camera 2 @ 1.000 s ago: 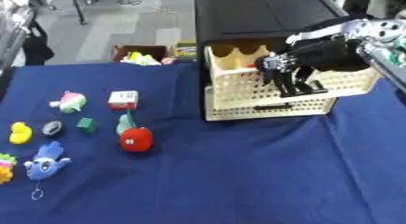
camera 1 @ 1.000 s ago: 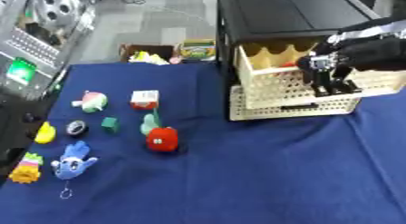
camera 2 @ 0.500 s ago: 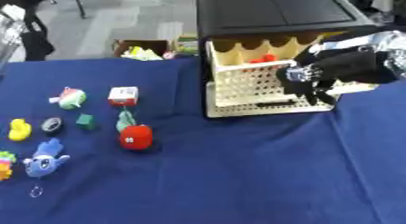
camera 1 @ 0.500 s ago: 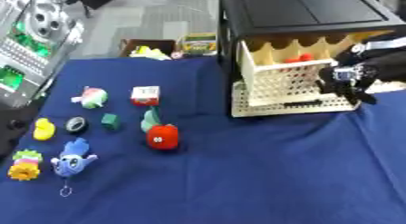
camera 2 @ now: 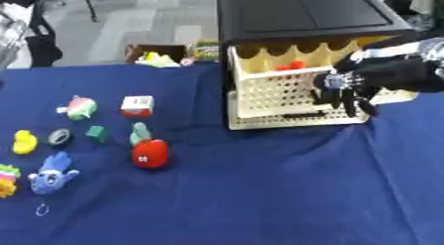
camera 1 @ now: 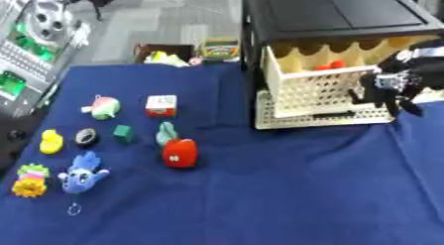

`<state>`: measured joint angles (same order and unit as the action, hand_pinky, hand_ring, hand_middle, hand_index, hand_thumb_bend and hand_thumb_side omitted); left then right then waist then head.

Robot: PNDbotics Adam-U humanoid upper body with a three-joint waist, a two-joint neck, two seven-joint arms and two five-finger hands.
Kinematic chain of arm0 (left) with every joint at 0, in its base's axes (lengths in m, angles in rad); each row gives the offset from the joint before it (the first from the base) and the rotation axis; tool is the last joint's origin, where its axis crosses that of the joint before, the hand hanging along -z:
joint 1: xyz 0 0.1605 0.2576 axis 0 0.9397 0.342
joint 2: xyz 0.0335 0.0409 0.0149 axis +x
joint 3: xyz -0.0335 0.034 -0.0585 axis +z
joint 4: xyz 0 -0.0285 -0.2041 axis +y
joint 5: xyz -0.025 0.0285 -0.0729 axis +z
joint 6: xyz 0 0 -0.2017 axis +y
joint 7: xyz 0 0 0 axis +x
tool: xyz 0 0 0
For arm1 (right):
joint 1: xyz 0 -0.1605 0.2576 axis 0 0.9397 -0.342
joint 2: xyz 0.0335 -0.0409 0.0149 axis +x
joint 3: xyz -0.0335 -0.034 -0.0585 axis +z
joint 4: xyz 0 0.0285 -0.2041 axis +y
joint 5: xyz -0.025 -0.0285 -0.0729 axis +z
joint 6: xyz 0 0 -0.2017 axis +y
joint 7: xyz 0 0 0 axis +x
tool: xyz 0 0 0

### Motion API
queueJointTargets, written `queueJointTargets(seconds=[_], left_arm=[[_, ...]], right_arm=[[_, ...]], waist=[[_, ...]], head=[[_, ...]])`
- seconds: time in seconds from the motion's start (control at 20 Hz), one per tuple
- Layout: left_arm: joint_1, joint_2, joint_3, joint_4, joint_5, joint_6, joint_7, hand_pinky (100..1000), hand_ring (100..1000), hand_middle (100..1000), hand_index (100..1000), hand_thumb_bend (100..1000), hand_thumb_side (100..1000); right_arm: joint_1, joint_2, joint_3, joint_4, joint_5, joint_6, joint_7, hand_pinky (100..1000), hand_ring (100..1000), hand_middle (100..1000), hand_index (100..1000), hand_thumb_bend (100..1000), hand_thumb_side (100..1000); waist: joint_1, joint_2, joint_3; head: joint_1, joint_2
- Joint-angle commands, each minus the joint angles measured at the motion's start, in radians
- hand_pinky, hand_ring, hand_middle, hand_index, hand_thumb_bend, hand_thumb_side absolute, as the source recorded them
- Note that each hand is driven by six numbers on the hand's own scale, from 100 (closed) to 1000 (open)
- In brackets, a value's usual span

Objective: Pick up objects from table and place into drawer.

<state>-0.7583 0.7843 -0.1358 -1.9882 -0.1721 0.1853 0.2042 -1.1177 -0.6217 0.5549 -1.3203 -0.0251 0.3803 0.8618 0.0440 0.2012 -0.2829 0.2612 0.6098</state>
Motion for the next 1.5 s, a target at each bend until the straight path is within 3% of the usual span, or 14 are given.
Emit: queueJointTargets(seconds=[0.05, 0.35, 0.85, 1.5], left_arm=[[-0.019, 0.009, 0.019, -0.012, 0.006, 0.002, 0.005, 406, 686, 676, 912, 100, 675], [-0.023, -0.002, 0.022, -0.012, 0.010, -0.004, 0.017, 409, 687, 677, 913, 100, 681], [-0.019, -0.020, 0.021, -0.012, 0.012, -0.005, 0.018, 408, 686, 674, 909, 100, 687], [-0.012, -0.027, 0.022, -0.012, 0.008, 0.006, 0.012, 407, 686, 673, 908, 100, 694]], right_arm=[[-0.024, 0.013, -0.022, 0.043, 0.058, 0.016, 0.045, 347, 541, 583, 685, 100, 836], [-0.025, 0.060, -0.023, 0.114, 0.110, -0.019, 0.045, 418, 591, 648, 745, 100, 1000], [-0.041, 0.112, -0.027, 0.147, 0.135, -0.041, 0.045, 442, 604, 673, 772, 100, 1000], [-0.067, 0.099, -0.059, 0.094, 0.147, -0.065, 0.045, 418, 589, 659, 790, 100, 990]], waist=[[-0.006, -0.018, 0.004], [-0.010, -0.017, 0.015], [-0.010, -0.012, 0.030], [-0.016, -0.012, 0.029]], head=[[0.000, -0.009], [-0.003, -0.003], [-0.003, 0.006], [-0.001, -0.004]])
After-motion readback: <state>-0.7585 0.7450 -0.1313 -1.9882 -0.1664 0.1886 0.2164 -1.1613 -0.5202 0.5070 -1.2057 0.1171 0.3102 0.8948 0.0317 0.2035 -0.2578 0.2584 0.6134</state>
